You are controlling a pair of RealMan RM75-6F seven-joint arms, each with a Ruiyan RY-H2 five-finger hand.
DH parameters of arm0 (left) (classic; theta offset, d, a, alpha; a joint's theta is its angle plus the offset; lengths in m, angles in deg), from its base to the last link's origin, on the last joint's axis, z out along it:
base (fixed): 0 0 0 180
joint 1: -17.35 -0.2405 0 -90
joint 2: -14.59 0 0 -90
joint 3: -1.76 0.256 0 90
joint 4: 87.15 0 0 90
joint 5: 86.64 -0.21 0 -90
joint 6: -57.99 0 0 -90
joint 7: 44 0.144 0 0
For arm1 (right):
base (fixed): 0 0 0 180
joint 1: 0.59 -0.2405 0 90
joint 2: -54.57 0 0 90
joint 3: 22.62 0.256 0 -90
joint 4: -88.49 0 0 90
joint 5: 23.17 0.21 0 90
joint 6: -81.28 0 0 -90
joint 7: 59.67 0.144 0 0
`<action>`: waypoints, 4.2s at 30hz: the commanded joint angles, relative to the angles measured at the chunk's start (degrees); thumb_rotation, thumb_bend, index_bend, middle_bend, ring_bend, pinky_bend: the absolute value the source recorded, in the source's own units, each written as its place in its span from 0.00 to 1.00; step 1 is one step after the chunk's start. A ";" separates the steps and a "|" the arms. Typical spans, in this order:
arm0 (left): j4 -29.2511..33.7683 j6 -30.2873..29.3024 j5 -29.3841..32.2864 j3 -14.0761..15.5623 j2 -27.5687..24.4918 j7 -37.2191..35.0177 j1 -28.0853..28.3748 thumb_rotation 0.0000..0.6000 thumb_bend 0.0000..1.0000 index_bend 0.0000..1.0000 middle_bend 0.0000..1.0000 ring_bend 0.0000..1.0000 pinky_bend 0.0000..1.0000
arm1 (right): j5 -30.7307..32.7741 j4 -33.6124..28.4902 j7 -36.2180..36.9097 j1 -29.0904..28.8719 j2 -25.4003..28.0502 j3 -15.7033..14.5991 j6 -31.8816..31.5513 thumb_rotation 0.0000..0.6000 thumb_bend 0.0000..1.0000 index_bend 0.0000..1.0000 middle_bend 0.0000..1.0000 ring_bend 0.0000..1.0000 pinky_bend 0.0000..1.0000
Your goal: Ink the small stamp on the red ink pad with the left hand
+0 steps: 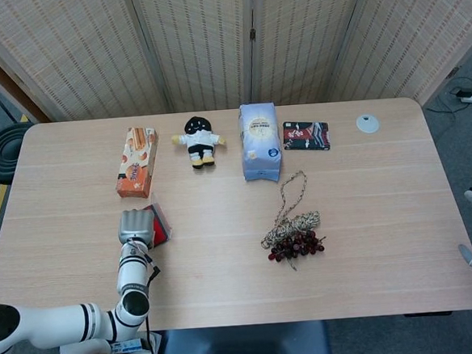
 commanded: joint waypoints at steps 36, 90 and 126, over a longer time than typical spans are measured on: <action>17.17 -11.53 -5.63 3.86 -10.10 -4.94 -5.53 1.00 0.30 0.57 0.39 0.28 0.31 | 0.59 -2.75 -5.82 0.02 -0.18 0.22 0.77 1.00 0.38 0.02 0.00 0.00 0.00; 1.57 3.61 -16.75 10.91 -8.60 -18.12 -14.84 1.00 0.30 0.58 0.40 0.29 0.31 | 1.01 -8.51 -17.90 -0.12 -0.77 0.48 2.63 1.00 0.38 0.02 0.00 0.00 0.00; 12.00 -20.02 -64.66 25.70 -24.69 -52.05 -39.04 1.00 0.30 0.00 0.00 0.00 0.03 | 5.52 -13.03 -31.43 0.66 -2.80 2.10 2.86 1.00 0.38 0.02 0.00 0.00 0.00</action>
